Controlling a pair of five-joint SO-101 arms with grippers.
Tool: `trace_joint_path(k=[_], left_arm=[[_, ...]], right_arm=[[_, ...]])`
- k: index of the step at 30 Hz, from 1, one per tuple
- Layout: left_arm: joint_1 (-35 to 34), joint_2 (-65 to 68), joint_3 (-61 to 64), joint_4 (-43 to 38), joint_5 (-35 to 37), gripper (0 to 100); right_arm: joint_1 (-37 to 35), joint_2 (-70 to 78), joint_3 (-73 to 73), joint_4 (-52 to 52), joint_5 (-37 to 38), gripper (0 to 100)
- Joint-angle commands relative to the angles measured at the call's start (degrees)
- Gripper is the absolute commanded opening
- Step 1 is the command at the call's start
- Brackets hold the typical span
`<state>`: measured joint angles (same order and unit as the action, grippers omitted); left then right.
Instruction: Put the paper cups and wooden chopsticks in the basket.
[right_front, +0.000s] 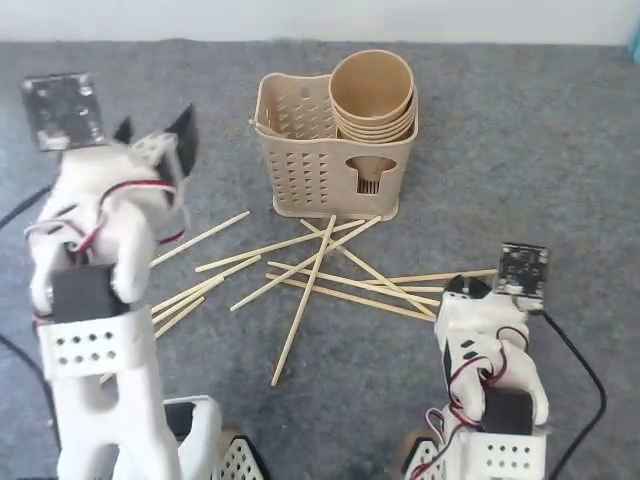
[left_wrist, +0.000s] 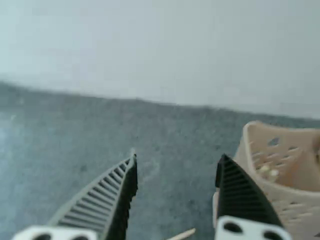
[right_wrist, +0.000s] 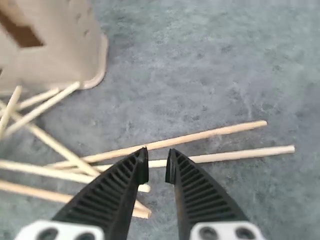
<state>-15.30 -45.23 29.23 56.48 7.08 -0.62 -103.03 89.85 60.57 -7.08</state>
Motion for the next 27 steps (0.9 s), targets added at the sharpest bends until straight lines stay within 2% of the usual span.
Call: trace_joint_path(k=[1,4,6,9,11,15,19,21,25,27], left_arm=[[-5.01,-0.09,5.58,2.99,-0.35,24],[-6.15,0.0,16.4,-1.85,-0.35,24],[-6.15,-0.18,23.96,-6.51,-0.35,24],[-6.42,-0.18,31.96,-12.84,-0.62,24],[-8.18,-0.09,35.21,-15.3,-0.79,24],[-11.87,0.26,39.25,-21.98,-0.79,24],[-13.01,0.35,41.19,-24.79,-0.79,24],[-12.92,0.35,41.36,-24.97,-1.05,24],[-12.92,0.35,41.54,-25.14,-3.34,24],[-12.92,0.35,41.54,-25.14,-3.52,24]], right_arm=[[2.86,-0.31,-5.89,2.51,-6.95,8.0],[3.3,0.92,-8.62,4.7,-6.42,8.1],[3.3,4.26,-10.29,4.53,-3.16,8.3],[2.77,13.49,-15.12,4.53,-1.23,8.4],[0.31,21.93,-19.25,4.53,3.78,8.4],[-5.85,38.2,-26.37,4.0,17.49,8.4],[-8.04,48.84,-29.1,-1.89,28.57,8.5],[-8.31,53.49,-30.15,-3.82,30.86,9.7],[-9.71,62.11,-32.26,-4.0,30.95,21.8],[-10.77,65.63,-32.62,-4.53,31.12,23.8]])
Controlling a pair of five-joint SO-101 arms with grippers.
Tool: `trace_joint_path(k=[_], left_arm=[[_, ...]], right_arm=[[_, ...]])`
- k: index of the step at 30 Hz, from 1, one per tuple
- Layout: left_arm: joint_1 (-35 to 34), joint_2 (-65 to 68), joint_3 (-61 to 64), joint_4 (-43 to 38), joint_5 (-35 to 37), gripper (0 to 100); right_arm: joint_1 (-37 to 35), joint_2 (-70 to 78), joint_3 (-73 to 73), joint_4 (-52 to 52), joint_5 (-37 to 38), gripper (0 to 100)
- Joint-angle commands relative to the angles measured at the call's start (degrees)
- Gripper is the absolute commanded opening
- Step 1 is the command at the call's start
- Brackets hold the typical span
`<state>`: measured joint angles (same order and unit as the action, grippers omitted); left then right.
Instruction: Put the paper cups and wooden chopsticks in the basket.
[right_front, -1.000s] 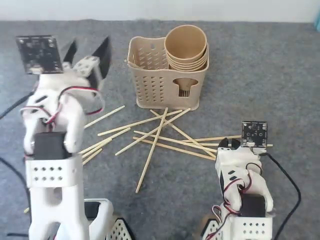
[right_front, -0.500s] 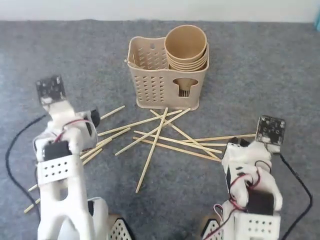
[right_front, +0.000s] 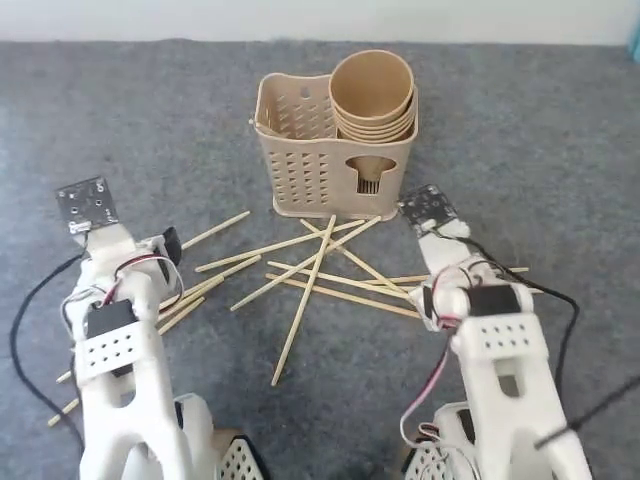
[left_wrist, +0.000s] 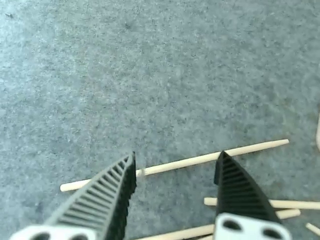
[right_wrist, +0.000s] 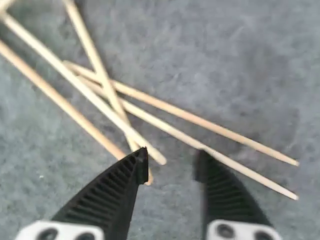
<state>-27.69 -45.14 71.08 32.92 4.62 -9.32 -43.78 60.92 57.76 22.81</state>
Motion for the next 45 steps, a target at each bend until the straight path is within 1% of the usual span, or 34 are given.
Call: trace_joint_path(k=[1,8,11,13,16,18,20,23,27,34,36,38,41,45], left_arm=[[-0.53,0.26,-0.31,-1.58,-1.05,24],[-0.53,0.26,-0.31,-1.67,-1.05,24],[-0.53,0.35,0.13,-2.99,-1.05,24],[-0.53,0.35,0.57,-4.04,-1.14,24],[-0.53,0.35,0.66,-4.31,-1.14,24],[-0.53,0.35,0.66,-4.4,-1.14,24],[-0.44,0.35,0.66,-4.4,-1.14,24],[-0.44,0.35,0.75,-4.48,-1.14,24],[-0.44,0.35,0.75,-4.48,-1.14,24],[-0.44,0.35,0.75,-4.48,-1.23,24],[-0.44,0.35,0.75,-4.48,-1.23,24],[-0.44,0.35,0.75,-4.48,-1.23,24],[-0.44,0.35,0.75,-4.48,-1.23,24],[-0.44,0.35,0.75,-4.48,-1.23,24]], right_arm=[[-2.77,7.96,-3.96,-2.42,1.23,23.8],[-9.45,15.16,-4.22,-8.66,1.05,23.8],[-12.0,17.63,-4.22,-11.65,0.79,23.3],[-12.18,20.18,-4.22,-14.46,0.79,20.0],[-11.74,24.48,-4.22,-18.42,0.88,10.8],[-11.82,26.24,-4.22,-19.12,1.05,4.3],[-12.0,26.15,-4.22,-18.77,0.97,0.8],[-12.0,23.25,-4.22,-16.22,0.88,0.9],[-12.09,15.34,-4.22,-9.8,1.05,0.9],[-11.47,-4.26,-4.13,6.29,1.41,0.9],[-9.71,-10.24,-4.13,12.26,4.48,0.9],[-6.73,-15.78,-4.04,17.36,9.32,0.9],[1.36,-22.9,-3.87,21.76,15.56,0.9],[12.44,-30.55,-3.87,23.25,21.54,0.9]])
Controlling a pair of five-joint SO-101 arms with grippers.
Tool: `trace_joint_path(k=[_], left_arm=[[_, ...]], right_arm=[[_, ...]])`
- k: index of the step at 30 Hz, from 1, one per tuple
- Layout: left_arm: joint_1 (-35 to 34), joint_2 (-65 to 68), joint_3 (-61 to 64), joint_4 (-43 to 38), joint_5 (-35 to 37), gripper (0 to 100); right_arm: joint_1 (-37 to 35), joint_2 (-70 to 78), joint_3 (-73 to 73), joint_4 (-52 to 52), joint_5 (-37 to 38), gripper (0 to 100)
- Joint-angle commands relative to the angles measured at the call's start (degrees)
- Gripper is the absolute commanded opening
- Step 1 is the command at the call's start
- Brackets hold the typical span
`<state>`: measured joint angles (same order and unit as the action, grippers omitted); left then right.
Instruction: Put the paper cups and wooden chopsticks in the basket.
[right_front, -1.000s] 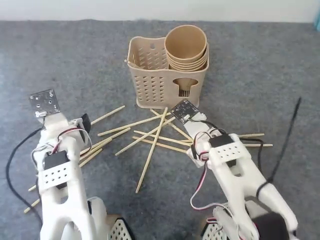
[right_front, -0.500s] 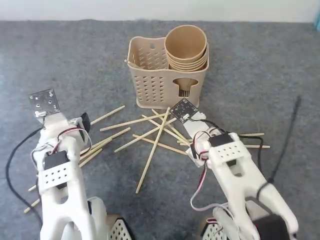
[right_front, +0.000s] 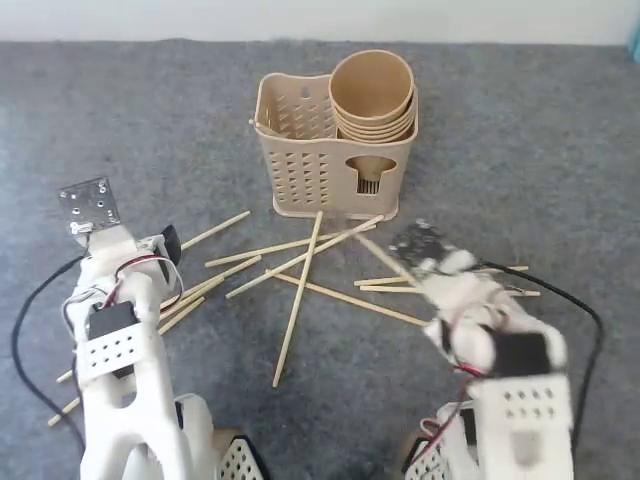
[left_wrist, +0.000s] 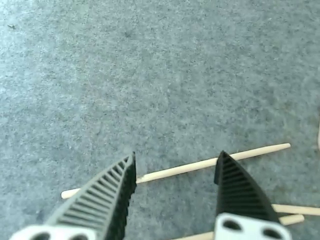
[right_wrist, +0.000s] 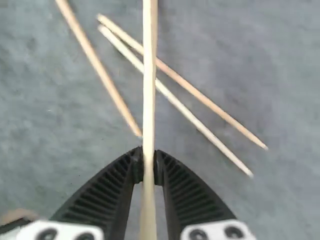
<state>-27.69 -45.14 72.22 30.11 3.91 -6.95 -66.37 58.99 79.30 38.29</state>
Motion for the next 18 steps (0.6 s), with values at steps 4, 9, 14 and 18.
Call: trace_joint_path(k=[4,9,14,18], left_arm=[[-0.44,0.35,-0.4,-1.67,-0.53,24],[-0.44,0.35,-0.31,-1.67,-0.53,24],[-0.44,0.35,-0.31,-1.67,-0.53,24],[-0.44,0.35,-0.31,-1.58,-0.53,24]], right_arm=[[18.77,-13.93,-1.93,1.63,11.08,0.9],[22.37,-18.24,-0.7,1.63,12.48,0.9],[22.46,-19.38,8.97,0.92,12.84,0.9],[22.81,-19.38,16.7,-1.89,12.57,1.3]])
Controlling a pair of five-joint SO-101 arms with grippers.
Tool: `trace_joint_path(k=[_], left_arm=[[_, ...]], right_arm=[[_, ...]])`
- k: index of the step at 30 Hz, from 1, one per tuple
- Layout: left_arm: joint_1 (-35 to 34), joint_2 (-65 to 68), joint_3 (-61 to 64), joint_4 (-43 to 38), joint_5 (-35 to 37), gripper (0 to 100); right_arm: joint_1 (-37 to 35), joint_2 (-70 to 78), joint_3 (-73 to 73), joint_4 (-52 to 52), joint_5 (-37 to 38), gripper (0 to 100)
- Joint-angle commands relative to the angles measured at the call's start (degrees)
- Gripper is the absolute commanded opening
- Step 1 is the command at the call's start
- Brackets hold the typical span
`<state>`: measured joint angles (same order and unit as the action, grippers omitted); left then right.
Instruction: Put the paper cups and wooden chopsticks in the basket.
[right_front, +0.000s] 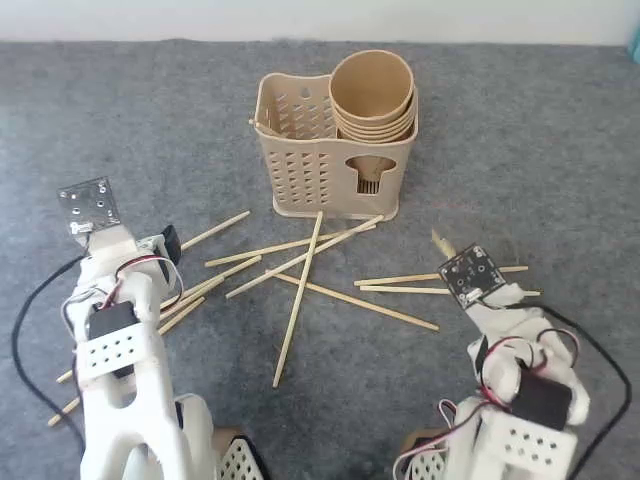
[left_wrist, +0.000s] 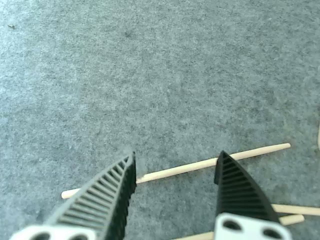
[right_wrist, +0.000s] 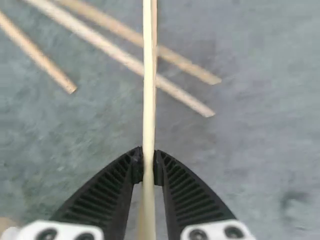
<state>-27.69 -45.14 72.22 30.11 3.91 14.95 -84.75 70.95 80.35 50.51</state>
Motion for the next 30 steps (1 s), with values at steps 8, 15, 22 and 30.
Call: trace_joint_path(k=[8,15,22,30], left_arm=[[-0.44,0.35,-0.31,-1.41,-0.53,24],[-0.44,0.35,-0.31,-1.41,-0.53,24],[-0.44,0.35,-0.31,-1.41,-0.53,24],[-0.44,0.35,-0.22,-1.41,-0.44,24]], right_arm=[[4.79,-1.01,7.91,-5.58,-4.22,24.0],[2.86,-0.4,-2.46,-5.23,-13.8,18.7],[-8.4,1.63,-4.13,-5.85,-24.53,14.3],[-11.56,24.75,-6.68,-13.14,-32.18,14.0]])
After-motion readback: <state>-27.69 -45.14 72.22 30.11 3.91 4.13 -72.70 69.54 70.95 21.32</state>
